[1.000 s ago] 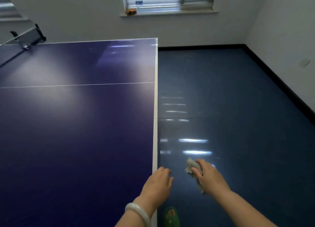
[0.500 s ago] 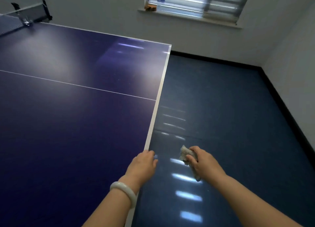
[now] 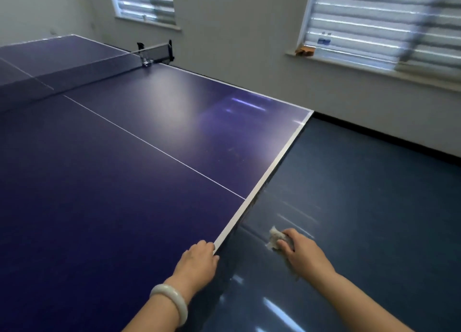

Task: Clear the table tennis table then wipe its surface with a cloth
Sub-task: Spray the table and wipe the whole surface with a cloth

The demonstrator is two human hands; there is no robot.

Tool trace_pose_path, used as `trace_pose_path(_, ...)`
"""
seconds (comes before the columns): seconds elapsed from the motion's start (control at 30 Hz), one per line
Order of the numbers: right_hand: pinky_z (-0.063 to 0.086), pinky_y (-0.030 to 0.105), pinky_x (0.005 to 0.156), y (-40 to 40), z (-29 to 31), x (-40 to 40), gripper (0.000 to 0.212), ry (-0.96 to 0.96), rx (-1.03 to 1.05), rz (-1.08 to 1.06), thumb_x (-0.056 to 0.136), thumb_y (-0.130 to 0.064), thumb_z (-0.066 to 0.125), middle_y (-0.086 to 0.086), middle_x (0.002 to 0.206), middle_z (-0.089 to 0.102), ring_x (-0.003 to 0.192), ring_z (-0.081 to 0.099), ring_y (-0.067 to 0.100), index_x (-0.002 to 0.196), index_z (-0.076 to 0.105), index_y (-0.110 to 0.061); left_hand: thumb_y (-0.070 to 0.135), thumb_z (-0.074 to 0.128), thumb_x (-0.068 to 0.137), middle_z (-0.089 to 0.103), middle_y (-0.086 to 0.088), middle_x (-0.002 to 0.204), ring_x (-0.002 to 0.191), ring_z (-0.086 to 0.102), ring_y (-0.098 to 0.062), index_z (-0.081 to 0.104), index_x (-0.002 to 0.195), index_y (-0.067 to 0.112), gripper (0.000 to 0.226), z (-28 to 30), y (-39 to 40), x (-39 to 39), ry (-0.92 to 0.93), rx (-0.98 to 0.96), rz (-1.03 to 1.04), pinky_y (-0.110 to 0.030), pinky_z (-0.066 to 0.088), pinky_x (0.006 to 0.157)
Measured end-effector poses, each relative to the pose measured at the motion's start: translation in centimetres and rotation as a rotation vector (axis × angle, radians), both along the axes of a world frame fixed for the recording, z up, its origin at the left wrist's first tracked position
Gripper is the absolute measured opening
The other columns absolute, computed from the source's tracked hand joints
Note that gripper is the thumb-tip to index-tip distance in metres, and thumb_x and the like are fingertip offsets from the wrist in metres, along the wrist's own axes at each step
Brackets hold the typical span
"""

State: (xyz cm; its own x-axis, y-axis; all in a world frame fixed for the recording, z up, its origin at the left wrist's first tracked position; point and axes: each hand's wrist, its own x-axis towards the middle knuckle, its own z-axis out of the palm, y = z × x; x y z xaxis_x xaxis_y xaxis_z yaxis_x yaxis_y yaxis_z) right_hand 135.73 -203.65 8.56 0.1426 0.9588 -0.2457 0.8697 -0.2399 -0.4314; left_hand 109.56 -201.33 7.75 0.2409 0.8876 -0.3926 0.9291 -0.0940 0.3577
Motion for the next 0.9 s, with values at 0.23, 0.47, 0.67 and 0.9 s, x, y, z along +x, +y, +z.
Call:
trace_pose_path(0.23,0.046,0.035,0.078,8.1,-0.6,4.5,0.028,0.043,-0.049,0.163,0.099,-0.044,0.042,-0.002,0.112,0.061,0.098,0.057,0.020,0.120,0.051,-0.027,0.037,0.038,0.102,0.048,0.005,0.125,0.110,0.049,-0.013,0.048,0.129,0.020,0.033,-0.8,1.3,5.2,0.047,0.024,0.182,-0.028,0.042,0.095)
trace_pose_path(0.47,0.046,0.034,0.076,18.9,-0.3,4.2,0.029,0.001,0.036,0.333,0.100,-0.044,0.040,-0.003,0.111,0.057,0.097,0.056,0.019,0.121,0.050,-0.027,0.040,0.038,0.102,0.018,-0.007,0.157,0.145,0.019,-0.023,0.028,0.149,0.018,0.053,-3.3,7.2,5.9,0.163,0.019,0.394,-0.036,0.025,0.117)
trace_pose_path(0.67,0.038,0.028,0.095,26.2,-1.5,1.8,0.045,-0.108,0.245,0.603,0.101,-0.043,0.041,-0.005,0.131,0.049,0.113,0.045,0.018,0.143,0.038,-0.028,0.044,0.034,0.101,0.000,-0.011,0.162,0.149,0.000,-0.031,0.008,0.154,0.019,0.064,-5.7,12.0,6.6,0.221,-0.022,0.606,-0.043,0.014,0.121)
trace_pose_path(0.9,0.024,0.039,0.114,28.5,-6.7,0.5,0.056,-0.197,0.053,0.898,0.103,-0.042,0.037,-0.002,0.161,0.019,0.144,0.023,0.025,0.154,0.019,-0.030,0.045,0.034,0.101,-0.007,-0.012,0.162,0.149,-0.006,-0.033,0.000,0.155,0.017,0.070,-7.6,14.6,7.7,0.252,0.011,0.747,-0.046,0.009,0.121)
